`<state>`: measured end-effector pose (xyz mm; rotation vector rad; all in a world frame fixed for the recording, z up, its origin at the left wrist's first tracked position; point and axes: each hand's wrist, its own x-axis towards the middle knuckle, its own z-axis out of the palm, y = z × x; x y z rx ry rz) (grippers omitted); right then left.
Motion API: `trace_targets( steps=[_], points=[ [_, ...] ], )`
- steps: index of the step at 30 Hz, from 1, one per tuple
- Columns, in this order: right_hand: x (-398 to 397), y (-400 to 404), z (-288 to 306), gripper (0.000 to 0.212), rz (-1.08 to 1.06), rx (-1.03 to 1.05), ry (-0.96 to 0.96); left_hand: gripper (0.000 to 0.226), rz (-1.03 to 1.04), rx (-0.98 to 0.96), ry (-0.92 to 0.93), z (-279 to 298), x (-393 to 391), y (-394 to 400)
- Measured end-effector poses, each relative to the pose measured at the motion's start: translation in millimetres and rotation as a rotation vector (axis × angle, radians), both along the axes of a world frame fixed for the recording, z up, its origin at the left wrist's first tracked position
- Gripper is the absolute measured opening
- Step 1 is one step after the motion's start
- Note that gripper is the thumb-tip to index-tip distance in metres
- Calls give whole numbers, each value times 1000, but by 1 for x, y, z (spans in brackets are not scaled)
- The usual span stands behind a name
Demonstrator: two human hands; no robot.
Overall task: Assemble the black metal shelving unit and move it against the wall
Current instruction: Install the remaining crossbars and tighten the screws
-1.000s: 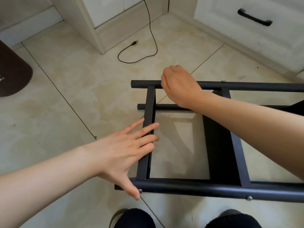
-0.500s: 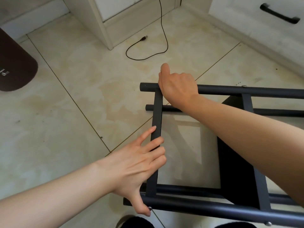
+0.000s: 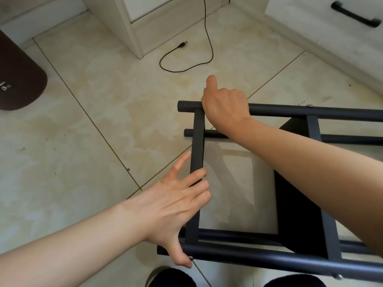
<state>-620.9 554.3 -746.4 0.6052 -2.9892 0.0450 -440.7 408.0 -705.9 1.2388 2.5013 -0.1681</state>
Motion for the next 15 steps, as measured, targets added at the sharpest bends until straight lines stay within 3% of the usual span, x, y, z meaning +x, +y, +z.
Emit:
trace_targets(
  steps=[4,10,15],
  points=[
    [3,6,10,21,40,-136,-59,107,35,-23,-15,1,4,-2],
    [41,28,26,20,159,-634,-172,127,158,69,-67,-1,19,-14],
    [92,54,18,12,79,-751,-276,128,232,139,-155,-6,27,-16]
  ],
)
